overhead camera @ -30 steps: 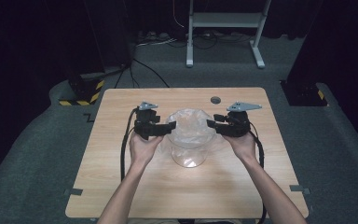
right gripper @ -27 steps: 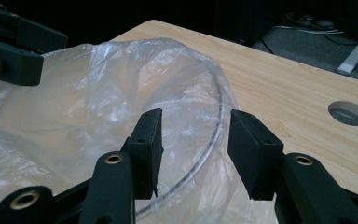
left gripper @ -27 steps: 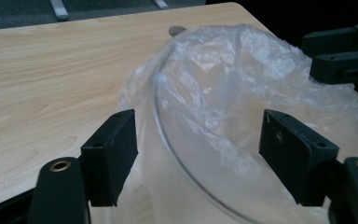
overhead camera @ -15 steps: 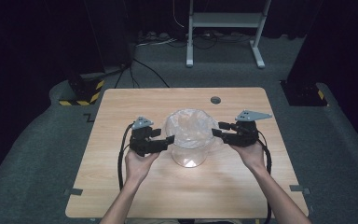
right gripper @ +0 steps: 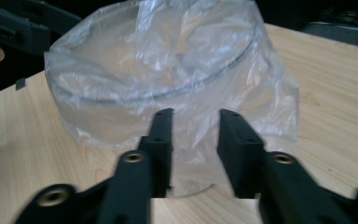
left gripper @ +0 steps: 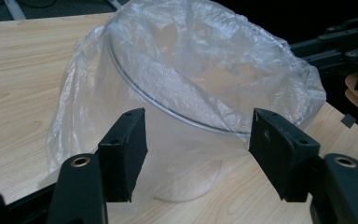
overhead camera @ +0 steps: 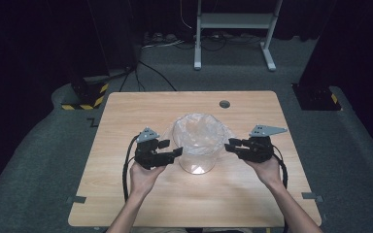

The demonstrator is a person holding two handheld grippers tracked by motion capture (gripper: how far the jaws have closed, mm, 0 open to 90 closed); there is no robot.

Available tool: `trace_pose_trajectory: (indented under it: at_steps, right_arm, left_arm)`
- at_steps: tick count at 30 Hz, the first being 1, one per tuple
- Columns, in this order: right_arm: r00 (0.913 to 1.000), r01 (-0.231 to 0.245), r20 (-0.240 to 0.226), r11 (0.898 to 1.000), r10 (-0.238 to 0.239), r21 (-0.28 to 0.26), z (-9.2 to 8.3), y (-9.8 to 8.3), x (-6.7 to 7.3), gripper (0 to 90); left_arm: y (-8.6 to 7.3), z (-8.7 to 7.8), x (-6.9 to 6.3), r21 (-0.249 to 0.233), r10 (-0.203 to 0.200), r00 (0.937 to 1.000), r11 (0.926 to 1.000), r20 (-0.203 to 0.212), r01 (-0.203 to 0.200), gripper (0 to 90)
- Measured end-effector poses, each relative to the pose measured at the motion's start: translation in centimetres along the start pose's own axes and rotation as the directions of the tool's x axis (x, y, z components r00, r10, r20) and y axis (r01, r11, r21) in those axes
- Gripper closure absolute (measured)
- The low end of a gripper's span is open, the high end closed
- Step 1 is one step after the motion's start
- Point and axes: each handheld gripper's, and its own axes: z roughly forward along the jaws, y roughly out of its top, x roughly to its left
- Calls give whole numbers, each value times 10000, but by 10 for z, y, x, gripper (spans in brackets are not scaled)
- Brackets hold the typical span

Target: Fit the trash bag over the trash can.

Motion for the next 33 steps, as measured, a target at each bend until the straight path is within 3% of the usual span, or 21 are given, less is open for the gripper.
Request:
trace_pose_trajectory:
  at_steps: [4,10,15,18,21,26,33]
  right_arm:
    - [10000,29,-93,9995,-26,309,4,-6,-3,885]
    - [9999,19,99,9957,-29,929,13,-17,-7,897]
    - [9993,-6,382,9994,-7,336,3,-12,-6,678]
    - [9974,50,717,9995,-27,-315,-9,2,-2,575]
    - [9955,199,934,9981,-143,-584,-12,18,0,485]
    - [9923,211,1224,9993,-173,-296,5,47,-1,346]
    - [9876,204,1538,9967,-322,782,50,67,0,249]
  left_arm:
    - [-5,2,1,14,83,10000,10000,-2,-83,366]
    - [-11,2,2,3,367,9993,9993,-123,-367,355]
    - [-16,1,2,74,502,9986,9987,-146,-501,351]
    - [-14,-3,2,-204,371,9993,9991,-37,-372,335]
    - [-9,-7,1,-515,201,9997,9985,-137,-208,288]
    - [6,-2,-3,-521,195,9970,9984,-755,-234,210]
    - [19,23,-3,-255,-330,9917,9992,-1246,300,198]
